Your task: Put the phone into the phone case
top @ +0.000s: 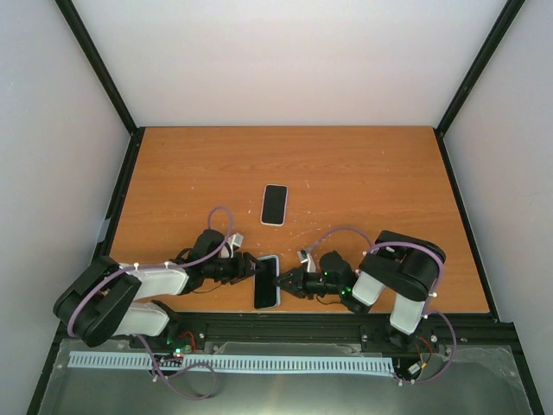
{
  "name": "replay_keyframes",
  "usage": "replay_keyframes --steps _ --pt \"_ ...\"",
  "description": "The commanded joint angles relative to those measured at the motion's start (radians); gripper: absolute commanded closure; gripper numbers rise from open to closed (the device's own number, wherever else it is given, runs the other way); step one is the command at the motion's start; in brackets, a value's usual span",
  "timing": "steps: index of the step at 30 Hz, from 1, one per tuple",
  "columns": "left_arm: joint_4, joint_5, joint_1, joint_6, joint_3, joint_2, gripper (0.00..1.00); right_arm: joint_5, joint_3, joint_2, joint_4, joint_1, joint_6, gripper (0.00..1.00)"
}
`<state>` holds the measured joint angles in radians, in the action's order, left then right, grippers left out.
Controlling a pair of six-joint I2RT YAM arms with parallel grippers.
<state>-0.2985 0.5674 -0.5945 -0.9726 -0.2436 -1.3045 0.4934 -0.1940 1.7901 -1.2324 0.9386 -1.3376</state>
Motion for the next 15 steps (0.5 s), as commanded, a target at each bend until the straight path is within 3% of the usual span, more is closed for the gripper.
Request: replay_keyframes --steps 1,6,15 --pt "-0.026 0.015 -0.005 0.002 0.002 -0.025 0.44 -0.03 -0.044 -0.019 0.055 0.016 0.046 0.76" --pt "0.011 0.01 -0.005 -0.001 -0.028 -0.011 0.44 -0.046 -0.056 -0.02 0.085 0.015 0.043 0.82" --pt "0.395 -0.153 -0.062 0.089 -0.146 0.198 0.45 -0.152 -0.006 -0.028 0.025 0.005 -0.082 0.87"
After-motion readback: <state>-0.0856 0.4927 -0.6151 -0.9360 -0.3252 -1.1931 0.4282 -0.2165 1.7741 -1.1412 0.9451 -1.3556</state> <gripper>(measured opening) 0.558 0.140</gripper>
